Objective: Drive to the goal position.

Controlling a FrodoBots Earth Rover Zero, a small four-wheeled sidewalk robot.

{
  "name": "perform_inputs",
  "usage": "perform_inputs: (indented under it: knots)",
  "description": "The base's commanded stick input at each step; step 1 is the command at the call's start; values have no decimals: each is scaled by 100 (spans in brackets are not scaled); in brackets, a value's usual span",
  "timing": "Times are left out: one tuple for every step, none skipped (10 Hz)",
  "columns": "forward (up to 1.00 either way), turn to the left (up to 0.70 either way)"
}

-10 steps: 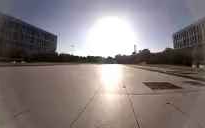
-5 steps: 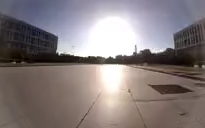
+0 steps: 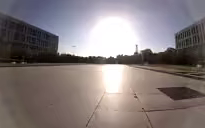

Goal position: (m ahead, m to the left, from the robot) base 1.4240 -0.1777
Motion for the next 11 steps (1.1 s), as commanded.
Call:
perform_inputs:
  knots:
    - [70, 0]
    - [70, 0]
    - [70, 0]
    - [70, 0]
    - [70, 0]
    - [70, 0]
    - [70, 0]
    - [70, 0]
    - [70, 0]
    - [70, 0]
    - [70, 0]
